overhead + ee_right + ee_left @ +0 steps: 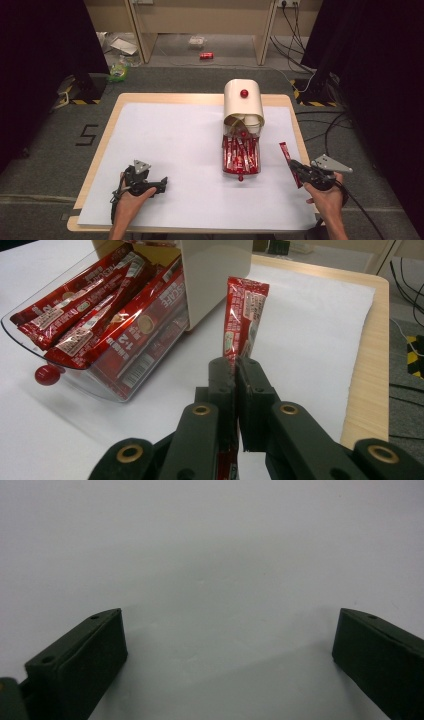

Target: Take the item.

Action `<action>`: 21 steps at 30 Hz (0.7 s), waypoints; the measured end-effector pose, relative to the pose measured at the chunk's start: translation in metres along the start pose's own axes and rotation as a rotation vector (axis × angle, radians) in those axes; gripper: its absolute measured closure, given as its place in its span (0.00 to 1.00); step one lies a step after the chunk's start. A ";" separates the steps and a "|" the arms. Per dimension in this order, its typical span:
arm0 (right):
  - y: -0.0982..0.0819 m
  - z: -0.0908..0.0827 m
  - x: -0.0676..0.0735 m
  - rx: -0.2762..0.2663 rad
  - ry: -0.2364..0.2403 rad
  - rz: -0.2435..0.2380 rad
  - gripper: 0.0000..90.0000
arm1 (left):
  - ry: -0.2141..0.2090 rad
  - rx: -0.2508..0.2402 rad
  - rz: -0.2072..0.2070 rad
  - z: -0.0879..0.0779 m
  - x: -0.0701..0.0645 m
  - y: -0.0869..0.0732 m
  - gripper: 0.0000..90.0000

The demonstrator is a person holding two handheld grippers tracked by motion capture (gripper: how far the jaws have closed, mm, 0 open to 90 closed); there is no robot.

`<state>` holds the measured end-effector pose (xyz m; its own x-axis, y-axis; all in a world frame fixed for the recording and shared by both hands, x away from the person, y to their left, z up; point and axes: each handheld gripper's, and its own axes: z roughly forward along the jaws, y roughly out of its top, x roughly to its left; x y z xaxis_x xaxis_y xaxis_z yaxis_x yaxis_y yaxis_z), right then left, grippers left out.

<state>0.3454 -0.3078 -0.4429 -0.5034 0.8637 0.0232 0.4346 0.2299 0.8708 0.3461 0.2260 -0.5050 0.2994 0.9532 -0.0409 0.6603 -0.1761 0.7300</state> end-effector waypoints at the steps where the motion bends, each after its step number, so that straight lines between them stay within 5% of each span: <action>1: 0.000 0.000 0.000 0.005 -0.001 -0.001 0.96 | -0.002 0.000 -0.001 0.000 0.000 0.000 0.00; 21: -0.016 0.018 -0.003 0.116 -0.029 -0.021 0.96 | -0.002 -0.001 0.000 0.000 0.000 0.000 0.00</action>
<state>0.3532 -0.3061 -0.4653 -0.4922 0.8705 -0.0098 0.5087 0.2967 0.8082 0.3461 0.2262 -0.5050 0.3004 0.9529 -0.0425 0.6600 -0.1755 0.7304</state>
